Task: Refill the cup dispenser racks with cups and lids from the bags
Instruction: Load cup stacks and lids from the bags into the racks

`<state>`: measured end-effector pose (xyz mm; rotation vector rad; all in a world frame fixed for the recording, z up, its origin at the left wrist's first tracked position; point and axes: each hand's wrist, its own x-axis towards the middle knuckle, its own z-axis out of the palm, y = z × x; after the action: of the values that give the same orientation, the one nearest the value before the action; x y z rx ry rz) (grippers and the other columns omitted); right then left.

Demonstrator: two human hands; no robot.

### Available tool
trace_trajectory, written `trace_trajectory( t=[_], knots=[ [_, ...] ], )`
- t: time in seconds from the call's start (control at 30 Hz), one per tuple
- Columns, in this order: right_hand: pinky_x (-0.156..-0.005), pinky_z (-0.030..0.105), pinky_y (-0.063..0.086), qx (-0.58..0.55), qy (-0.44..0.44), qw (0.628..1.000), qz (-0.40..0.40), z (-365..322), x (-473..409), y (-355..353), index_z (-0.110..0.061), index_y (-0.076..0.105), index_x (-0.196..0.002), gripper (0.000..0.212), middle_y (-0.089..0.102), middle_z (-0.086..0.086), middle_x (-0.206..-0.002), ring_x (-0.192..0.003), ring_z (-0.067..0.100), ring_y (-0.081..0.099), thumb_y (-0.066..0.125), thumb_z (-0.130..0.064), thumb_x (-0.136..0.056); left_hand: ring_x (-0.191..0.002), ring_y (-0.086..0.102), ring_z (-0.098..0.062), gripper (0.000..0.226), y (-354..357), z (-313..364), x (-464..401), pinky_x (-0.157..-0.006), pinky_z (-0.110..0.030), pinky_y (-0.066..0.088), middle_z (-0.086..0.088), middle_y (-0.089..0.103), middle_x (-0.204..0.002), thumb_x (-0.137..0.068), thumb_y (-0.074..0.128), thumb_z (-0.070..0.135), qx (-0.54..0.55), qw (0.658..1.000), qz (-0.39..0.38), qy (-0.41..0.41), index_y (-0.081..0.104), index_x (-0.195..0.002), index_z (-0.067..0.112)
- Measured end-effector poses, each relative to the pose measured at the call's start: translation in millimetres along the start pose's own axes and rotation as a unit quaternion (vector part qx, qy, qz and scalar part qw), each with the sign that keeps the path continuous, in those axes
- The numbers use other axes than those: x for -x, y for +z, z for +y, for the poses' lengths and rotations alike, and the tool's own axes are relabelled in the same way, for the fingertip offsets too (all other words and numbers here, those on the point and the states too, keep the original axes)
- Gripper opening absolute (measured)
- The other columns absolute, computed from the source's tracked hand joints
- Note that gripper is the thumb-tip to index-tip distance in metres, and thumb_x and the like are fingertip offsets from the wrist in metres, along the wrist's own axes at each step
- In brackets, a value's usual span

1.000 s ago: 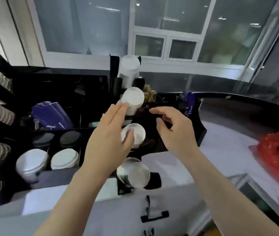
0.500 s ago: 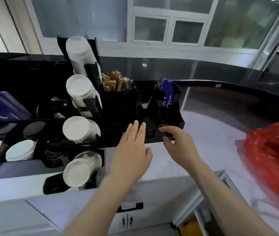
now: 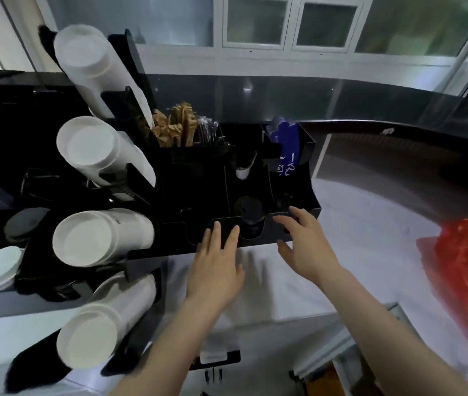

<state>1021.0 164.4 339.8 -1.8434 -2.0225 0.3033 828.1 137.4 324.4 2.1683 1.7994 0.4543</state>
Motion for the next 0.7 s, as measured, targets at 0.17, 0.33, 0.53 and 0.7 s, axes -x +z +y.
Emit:
trace_trajectory(
  t=[0.17,0.33,0.53,0.7],
  knots=[
    [-0.118,0.035,0.009,0.072,-0.087,0.994,0.003,-3.4,-30.0,12.7,-0.017,0.037,-0.146,0.058,0.028,0.001,-0.156,-0.148,0.022,0.009,0.053,-0.022,-0.091,-0.148,-0.005,-0.025,0.074,7.1,-3.3,-12.3,-0.118,-0.036,0.013,-0.006,-0.009,-0.161,-0.096,0.047,0.030,-0.004,0.999,0.008,-0.036,-0.001,-0.152,0.031],
    [-0.117,0.050,-0.003,0.152,-0.170,0.971,-0.073,-3.5,-62.0,26.6,-0.020,0.025,-0.151,0.061,0.019,-0.001,-0.160,-0.148,0.018,0.003,0.046,-0.026,-0.094,-0.148,-0.006,-0.024,0.077,12.1,-1.3,-22.9,-0.117,-0.036,0.014,-0.006,-0.011,-0.160,-0.095,0.047,0.032,-0.010,0.996,0.019,-0.087,-0.005,-0.152,0.032],
    [-0.101,0.068,-0.020,0.241,-0.209,0.945,-0.068,-1.0,-73.5,39.0,-0.019,0.036,-0.147,0.056,0.033,0.004,-0.153,-0.138,0.023,0.030,0.048,-0.024,-0.092,-0.147,-0.010,-0.021,0.082,18.3,6.4,-35.1,-0.117,-0.035,0.006,-0.005,-0.020,-0.159,-0.094,0.050,0.033,-0.005,0.994,0.025,-0.111,-0.008,-0.152,0.029],
    [-0.106,0.071,-0.005,0.234,-0.200,0.948,-0.075,-11.0,-93.9,31.1,-0.017,0.049,-0.131,0.051,0.031,0.014,-0.151,-0.141,0.032,0.021,0.063,-0.034,-0.085,-0.148,-0.007,-0.023,0.081,20.9,10.3,-36.9,-0.118,-0.036,0.007,-0.005,-0.017,-0.159,-0.094,0.051,0.031,-0.003,0.992,0.029,-0.126,-0.005,-0.152,0.028]
  ],
)
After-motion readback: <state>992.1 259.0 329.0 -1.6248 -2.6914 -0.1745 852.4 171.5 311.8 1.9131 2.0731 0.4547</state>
